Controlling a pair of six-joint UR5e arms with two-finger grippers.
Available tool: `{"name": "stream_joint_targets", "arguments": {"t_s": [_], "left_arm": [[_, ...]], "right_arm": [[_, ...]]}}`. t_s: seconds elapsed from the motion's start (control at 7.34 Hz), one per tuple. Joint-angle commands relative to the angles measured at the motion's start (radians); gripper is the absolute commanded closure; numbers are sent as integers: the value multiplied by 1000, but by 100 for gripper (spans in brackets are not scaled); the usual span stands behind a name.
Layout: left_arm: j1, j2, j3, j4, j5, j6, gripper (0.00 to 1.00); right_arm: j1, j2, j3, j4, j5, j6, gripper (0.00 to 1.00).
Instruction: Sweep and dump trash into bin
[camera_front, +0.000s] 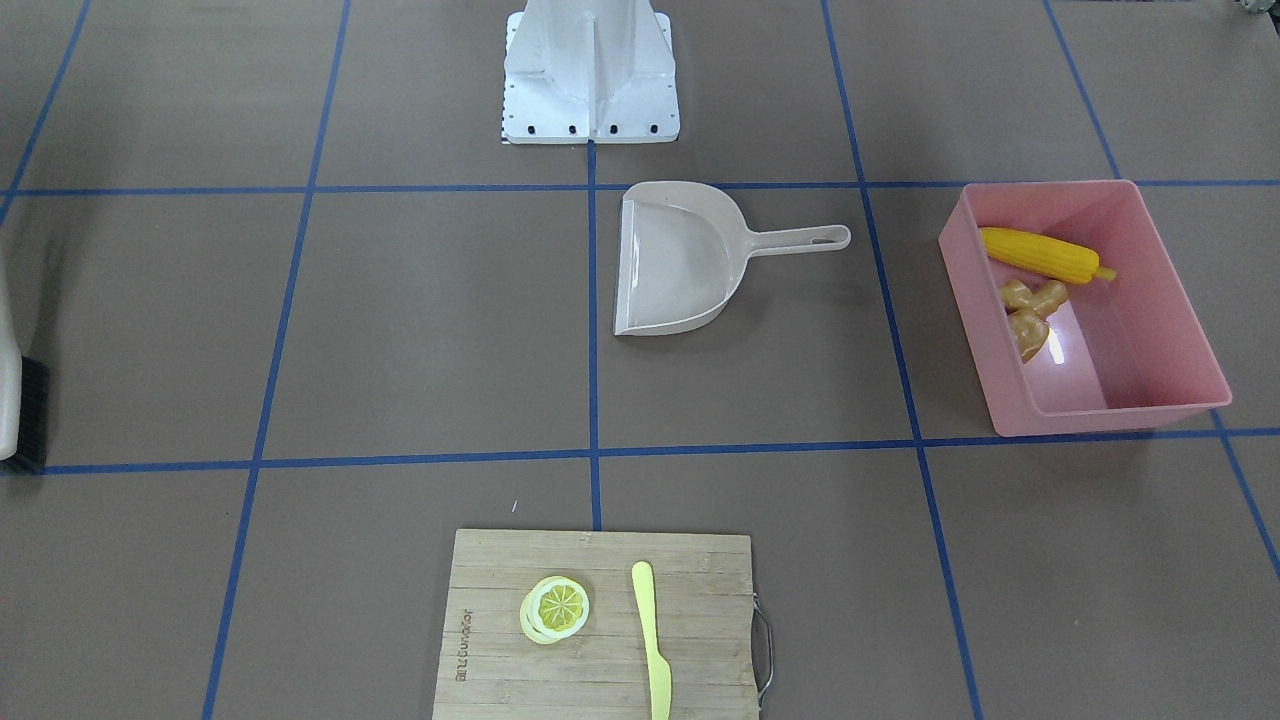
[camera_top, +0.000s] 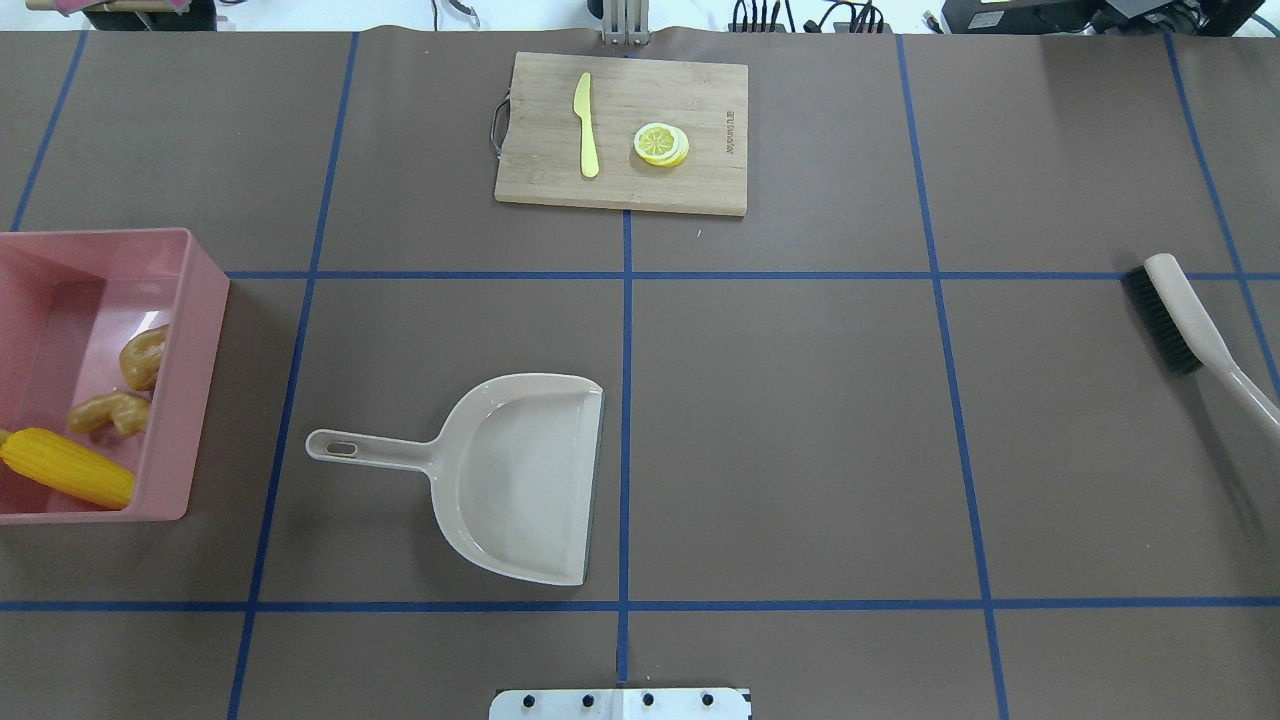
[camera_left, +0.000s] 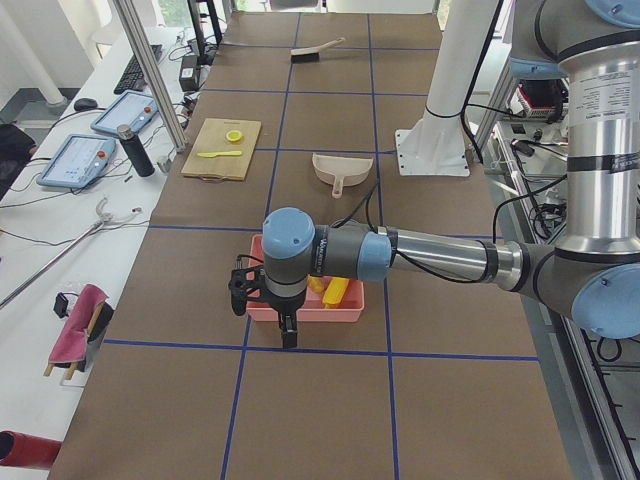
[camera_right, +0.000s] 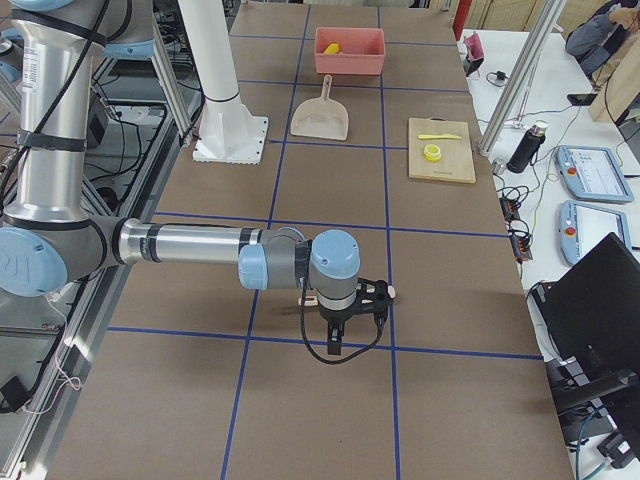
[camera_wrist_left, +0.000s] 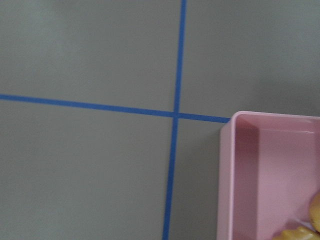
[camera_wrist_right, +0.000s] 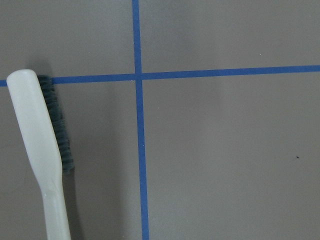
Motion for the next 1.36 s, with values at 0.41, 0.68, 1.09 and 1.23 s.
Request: {"name": "stream_joint_targets", "arguments": {"t_s": [0.41, 0.68, 1.09, 1.23], "left_arm": [[-36, 56, -13, -39, 26, 43, 1], [-24, 43, -25, 10, 26, 62, 1], [53, 20, -13, 84, -22, 65, 1], [53, 20, 12, 80, -23, 133, 1]], "right_arm": [[-1, -4, -9, 3, -18, -17, 0], [-1, 4, -6, 4, -41, -15, 0], [-1, -2, -14, 136, -44, -12, 0], [-3, -2, -25, 141, -44, -12, 0]]}}
